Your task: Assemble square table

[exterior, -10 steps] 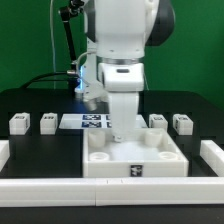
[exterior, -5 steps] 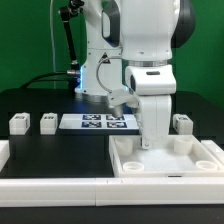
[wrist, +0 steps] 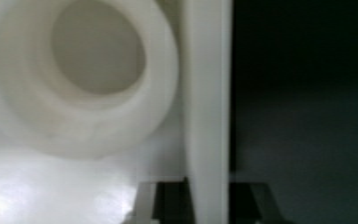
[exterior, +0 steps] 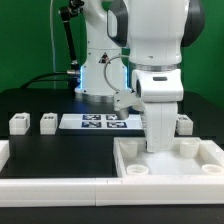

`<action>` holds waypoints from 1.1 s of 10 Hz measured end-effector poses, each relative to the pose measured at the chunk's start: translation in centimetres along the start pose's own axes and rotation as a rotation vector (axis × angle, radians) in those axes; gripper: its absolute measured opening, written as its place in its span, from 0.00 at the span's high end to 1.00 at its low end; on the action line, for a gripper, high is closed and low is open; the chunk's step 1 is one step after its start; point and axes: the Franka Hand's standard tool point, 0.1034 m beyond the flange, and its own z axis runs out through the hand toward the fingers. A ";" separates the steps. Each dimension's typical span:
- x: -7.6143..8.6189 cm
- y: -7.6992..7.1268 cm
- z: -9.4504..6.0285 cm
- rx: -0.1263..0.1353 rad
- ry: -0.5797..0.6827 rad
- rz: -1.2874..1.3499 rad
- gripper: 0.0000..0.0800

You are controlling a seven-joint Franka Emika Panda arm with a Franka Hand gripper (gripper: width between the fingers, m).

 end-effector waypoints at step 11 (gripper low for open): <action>-0.1 0.1 -0.1 -0.006 -0.003 -0.003 0.20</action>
Offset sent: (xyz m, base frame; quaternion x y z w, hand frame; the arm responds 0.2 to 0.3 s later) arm 0.0000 0.0000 0.0000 0.0000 0.0000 0.0000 1.0000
